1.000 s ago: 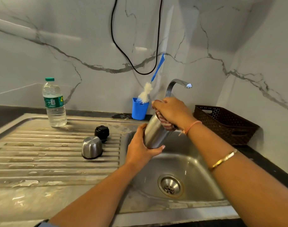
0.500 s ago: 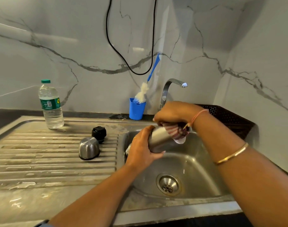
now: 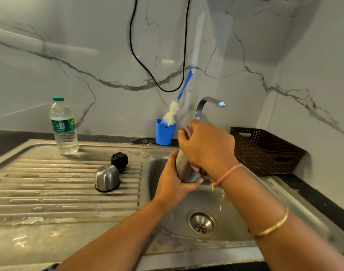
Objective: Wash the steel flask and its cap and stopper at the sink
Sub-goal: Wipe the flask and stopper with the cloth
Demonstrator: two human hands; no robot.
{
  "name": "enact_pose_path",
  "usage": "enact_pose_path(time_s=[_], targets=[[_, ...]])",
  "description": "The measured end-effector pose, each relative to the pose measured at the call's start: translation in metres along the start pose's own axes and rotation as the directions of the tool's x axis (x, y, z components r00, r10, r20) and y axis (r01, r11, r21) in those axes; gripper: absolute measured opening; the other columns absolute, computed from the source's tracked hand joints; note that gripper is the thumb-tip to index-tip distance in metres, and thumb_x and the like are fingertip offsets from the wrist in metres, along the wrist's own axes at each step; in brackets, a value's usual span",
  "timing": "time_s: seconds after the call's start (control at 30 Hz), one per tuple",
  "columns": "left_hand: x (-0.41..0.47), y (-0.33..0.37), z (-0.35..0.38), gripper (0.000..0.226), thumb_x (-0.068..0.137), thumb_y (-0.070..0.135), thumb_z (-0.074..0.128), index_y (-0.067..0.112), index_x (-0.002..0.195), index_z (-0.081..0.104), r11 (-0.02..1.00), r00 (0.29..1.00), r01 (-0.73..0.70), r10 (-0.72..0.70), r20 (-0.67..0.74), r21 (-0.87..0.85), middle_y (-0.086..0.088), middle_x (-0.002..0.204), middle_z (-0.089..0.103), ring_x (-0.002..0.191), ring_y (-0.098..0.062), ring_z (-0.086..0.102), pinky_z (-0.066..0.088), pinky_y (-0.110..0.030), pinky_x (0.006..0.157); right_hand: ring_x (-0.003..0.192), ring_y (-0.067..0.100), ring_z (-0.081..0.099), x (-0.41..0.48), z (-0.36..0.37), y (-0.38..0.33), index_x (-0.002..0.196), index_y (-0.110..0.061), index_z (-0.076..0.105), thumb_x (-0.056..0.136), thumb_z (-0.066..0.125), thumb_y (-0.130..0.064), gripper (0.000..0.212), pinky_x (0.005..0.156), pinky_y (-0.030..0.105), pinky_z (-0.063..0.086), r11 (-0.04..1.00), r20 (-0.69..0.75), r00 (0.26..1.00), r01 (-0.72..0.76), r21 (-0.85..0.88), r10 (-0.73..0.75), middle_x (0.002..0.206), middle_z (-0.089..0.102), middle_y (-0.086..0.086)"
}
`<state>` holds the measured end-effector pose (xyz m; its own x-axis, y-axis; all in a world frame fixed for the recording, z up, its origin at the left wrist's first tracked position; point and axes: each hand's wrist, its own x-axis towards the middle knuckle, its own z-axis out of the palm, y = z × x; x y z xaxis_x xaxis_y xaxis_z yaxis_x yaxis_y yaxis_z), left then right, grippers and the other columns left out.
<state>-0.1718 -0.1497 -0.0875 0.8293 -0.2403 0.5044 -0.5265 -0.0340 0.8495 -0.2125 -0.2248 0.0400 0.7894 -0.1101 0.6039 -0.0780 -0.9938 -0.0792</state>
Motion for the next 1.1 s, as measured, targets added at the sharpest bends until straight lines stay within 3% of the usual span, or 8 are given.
enact_pose_path(time_s=[0.1, 0.23, 0.43, 0.67, 0.77, 0.87, 0.97, 1.1], targets=[[-0.002, 0.002, 0.001, 0.081, 0.062, 0.025, 0.087, 0.045, 0.118, 0.032, 0.999, 0.998, -0.018, 0.021, -0.062, 0.042, 0.020, 0.113, 0.052, 0.103, 0.010, 0.052, 0.045, -0.005, 0.081, 0.071, 0.021, 0.053, 0.020, -0.006, 0.011, 0.068, -0.021, 0.048, 0.092, 0.037, -0.049, 0.039, 0.061, 0.029, 0.034, 0.971, 0.184, 0.981, -0.104, 0.217, 0.064, 0.067, 0.051, -0.001], [-0.001, 0.001, 0.001, 0.083, 0.062, 0.022, 0.088, 0.037, 0.122, 0.033, 1.000, 0.996, -0.002, 0.004, -0.089, 0.019, 0.019, 0.113, 0.050, 0.103, 0.009, 0.052, 0.043, -0.003, 0.079, 0.072, 0.021, 0.057, 0.023, 0.003, 0.018, 0.070, -0.019, 0.053, 0.093, 0.041, -0.051, 0.041, 0.062, 0.031, 0.043, 0.892, 0.178, 0.981, -0.148, 0.428, 0.077, 0.070, 0.057, 0.002], [-0.001, -0.001, 0.002, 0.081, 0.060, 0.011, 0.088, 0.044, 0.111, 0.035, 0.999, 0.999, 0.036, -0.037, -0.022, -0.028, 0.020, 0.110, 0.054, 0.098, 0.007, 0.055, 0.045, -0.005, 0.078, 0.084, 0.020, 0.056, -0.011, 0.007, -0.004, 0.114, -0.024, 0.050, 0.095, 0.034, -0.052, 0.038, 0.063, 0.029, 0.040, 0.989, -0.079, 0.987, 0.138, -0.056, -0.142, 0.100, 0.052, 0.002], [-0.003, 0.005, 0.000, 0.083, 0.061, 0.024, 0.088, 0.041, 0.121, 0.033, 1.000, 0.996, 0.001, 0.001, -0.094, 0.022, 0.021, 0.113, 0.052, 0.102, 0.012, 0.052, 0.044, -0.003, 0.078, 0.063, 0.017, 0.051, 0.018, -0.006, 0.007, 0.069, -0.020, 0.048, 0.092, 0.038, -0.051, 0.040, 0.056, 0.028, 0.034, 0.982, 0.060, 0.998, -0.012, 0.190, 0.001, 0.065, 0.052, -0.001], [-0.002, 0.003, -0.001, 0.085, 0.062, 0.028, 0.088, 0.040, 0.123, 0.030, 0.999, 0.997, 0.020, -0.017, -0.076, 0.041, 0.021, 0.115, 0.049, 0.104, 0.003, 0.053, 0.045, -0.005, 0.077, 0.056, 0.018, 0.053, 0.027, 0.000, 0.025, 0.068, -0.009, 0.055, 0.093, 0.044, -0.042, 0.043, 0.059, 0.028, 0.044, 0.762, 0.196, 0.974, -0.209, 0.612, 0.110, 0.061, 0.055, 0.008], [-0.001, 0.008, -0.001, 0.084, 0.062, 0.028, 0.088, 0.038, 0.121, 0.029, 0.998, 0.994, 0.046, -0.042, -0.098, 0.037, 0.024, 0.109, 0.048, 0.097, 0.007, 0.053, 0.045, -0.006, 0.074, 0.039, 0.022, 0.046, 0.020, 0.020, 0.050, 0.057, -0.008, 0.052, 0.090, 0.047, -0.038, 0.045, 0.051, 0.030, 0.043, 0.508, 0.326, 0.931, -0.364, 0.781, 0.166, 0.048, 0.047, 0.012], [0.005, 0.010, -0.002, 0.080, 0.063, 0.029, 0.087, 0.037, 0.118, 0.030, 0.998, 0.976, 0.069, -0.066, -0.208, 0.007, 0.026, 0.101, 0.048, 0.088, 0.012, 0.054, 0.043, -0.006, 0.071, 0.064, 0.029, 0.060, 0.006, 0.056, 0.070, 0.057, -0.015, 0.056, 0.079, 0.050, -0.057, 0.047, 0.068, 0.041, 0.049, 0.642, 0.318, 0.911, -0.412, 0.647, 0.263, 0.064, 0.060, 0.008], [0.006, 0.008, -0.005, 0.078, 0.063, 0.038, 0.085, 0.039, 0.116, 0.029, 0.986, 0.960, 0.150, -0.130, -0.246, 0.065, 0.022, 0.100, 0.047, 0.092, -0.001, 0.053, 0.036, -0.006, 0.068, 0.077, 0.026, 0.059, -0.016, 0.087, 0.078, 0.065, -0.018, 0.056, 0.087, 0.043, -0.054, 0.044, 0.072, 0.037, 0.045, 0.772, 0.331, 0.893, -0.434, 0.464, 0.303, 0.079, 0.063, 0.008]])
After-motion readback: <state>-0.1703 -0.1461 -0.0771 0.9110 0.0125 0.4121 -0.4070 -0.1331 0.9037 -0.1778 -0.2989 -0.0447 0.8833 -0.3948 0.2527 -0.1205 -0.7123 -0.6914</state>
